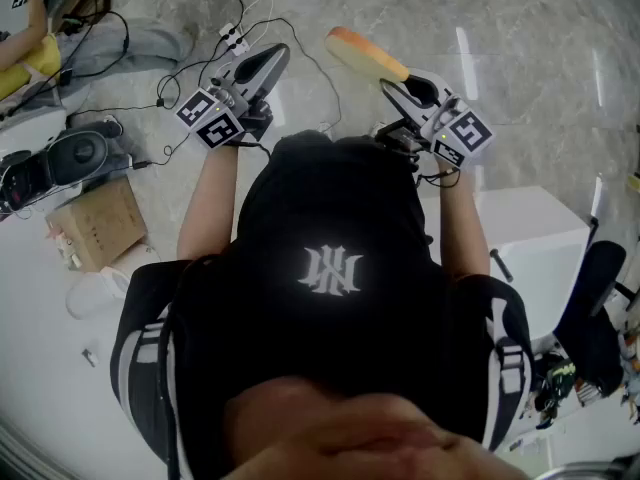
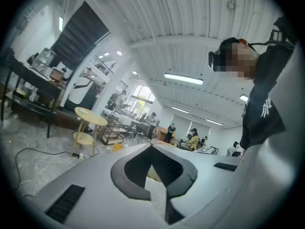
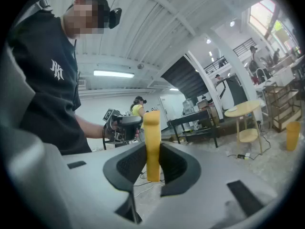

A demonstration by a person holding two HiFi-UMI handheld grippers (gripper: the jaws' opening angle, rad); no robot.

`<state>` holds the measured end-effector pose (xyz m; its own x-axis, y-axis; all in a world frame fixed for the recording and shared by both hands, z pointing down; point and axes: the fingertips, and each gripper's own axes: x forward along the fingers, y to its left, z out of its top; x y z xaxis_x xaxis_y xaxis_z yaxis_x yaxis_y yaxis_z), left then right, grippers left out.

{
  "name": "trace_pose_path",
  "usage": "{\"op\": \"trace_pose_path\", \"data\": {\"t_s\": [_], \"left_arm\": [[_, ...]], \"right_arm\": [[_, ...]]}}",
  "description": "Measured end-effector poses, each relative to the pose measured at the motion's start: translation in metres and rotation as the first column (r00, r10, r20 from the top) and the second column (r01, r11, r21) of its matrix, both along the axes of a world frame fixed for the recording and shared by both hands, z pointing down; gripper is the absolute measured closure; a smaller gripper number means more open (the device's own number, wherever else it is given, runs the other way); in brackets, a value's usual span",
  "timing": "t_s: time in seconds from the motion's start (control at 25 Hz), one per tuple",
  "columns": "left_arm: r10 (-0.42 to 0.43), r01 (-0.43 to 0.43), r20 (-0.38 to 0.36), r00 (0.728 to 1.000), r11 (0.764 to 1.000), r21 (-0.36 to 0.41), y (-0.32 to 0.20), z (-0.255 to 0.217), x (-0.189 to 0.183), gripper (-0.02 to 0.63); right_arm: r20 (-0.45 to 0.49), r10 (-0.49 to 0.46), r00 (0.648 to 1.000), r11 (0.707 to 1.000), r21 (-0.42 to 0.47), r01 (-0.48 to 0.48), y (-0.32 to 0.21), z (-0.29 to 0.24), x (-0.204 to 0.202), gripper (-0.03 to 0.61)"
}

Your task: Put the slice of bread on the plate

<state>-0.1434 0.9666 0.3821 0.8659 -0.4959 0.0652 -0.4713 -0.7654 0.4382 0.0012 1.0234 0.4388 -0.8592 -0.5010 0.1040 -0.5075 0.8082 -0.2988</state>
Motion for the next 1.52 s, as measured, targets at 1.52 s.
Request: {"op": "trace_pose_path", "data": {"t_s": [1.52], "left_arm": [[0.223,-0.225,0.037,0.974,0.974,0.039,0.089,0.053,-0.027,0.606]], "right_arm": [[0.128,0.102,0.986,0.994,-0.051,-0.096,0.040,-0.027,-0.048,0.491]]}}
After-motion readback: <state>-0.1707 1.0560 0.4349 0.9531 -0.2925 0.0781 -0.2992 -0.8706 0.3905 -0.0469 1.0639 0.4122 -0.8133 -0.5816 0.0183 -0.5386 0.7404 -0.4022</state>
